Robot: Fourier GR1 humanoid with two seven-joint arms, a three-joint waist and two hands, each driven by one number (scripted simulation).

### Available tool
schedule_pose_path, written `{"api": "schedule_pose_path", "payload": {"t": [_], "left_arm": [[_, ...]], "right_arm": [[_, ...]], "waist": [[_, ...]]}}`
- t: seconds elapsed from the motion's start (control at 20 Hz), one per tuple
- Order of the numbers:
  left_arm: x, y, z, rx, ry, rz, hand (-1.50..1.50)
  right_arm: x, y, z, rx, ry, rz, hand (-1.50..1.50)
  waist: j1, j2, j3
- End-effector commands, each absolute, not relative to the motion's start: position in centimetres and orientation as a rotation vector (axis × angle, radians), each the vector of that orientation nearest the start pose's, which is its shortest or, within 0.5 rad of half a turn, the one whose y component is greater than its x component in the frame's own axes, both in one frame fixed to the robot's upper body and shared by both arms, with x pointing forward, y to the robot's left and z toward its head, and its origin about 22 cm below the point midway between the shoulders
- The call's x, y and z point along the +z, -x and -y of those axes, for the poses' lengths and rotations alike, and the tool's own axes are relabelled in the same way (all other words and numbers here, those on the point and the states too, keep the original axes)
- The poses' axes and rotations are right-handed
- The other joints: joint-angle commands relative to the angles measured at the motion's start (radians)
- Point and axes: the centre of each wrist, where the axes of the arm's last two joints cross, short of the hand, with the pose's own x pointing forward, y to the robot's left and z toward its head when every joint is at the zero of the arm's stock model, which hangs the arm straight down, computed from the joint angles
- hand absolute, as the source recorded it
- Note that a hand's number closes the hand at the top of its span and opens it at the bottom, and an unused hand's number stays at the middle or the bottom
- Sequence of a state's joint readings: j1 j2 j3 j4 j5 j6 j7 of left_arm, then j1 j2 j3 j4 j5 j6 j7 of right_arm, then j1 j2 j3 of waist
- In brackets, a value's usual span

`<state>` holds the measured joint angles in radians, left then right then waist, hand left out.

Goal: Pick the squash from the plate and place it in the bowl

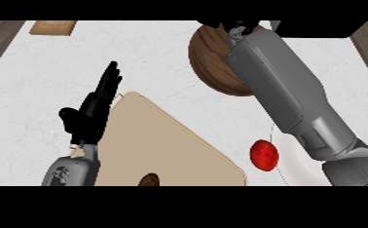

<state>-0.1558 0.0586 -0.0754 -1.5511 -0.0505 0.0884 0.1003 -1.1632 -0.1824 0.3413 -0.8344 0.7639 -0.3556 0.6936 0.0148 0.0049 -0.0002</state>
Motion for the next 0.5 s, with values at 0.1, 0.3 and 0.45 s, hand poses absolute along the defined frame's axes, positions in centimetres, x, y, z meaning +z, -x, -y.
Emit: {"api": "schedule_pose_path", "payload": {"t": [0.1,0.3,0.45], "left_arm": [[2.9,-27.6,-21.6,-0.106,-0.057,1.596,0.0],[2.3,-27.1,-21.8,-0.13,-0.05,1.597,0.0],[4.6,-28.5,-21.2,-0.131,-0.052,1.617,0.0]], "right_arm": [[15.0,-44.1,12.6,0.607,1.155,1.476,1.5],[12.8,-45.0,14.8,0.632,1.102,1.407,1.5],[12.2,-45.4,16.9,0.536,0.957,1.371,1.5]], "waist": [[-0.003,-0.001,0.0],[0.008,0.003,0.0],[0.014,0.007,0.001]]}}
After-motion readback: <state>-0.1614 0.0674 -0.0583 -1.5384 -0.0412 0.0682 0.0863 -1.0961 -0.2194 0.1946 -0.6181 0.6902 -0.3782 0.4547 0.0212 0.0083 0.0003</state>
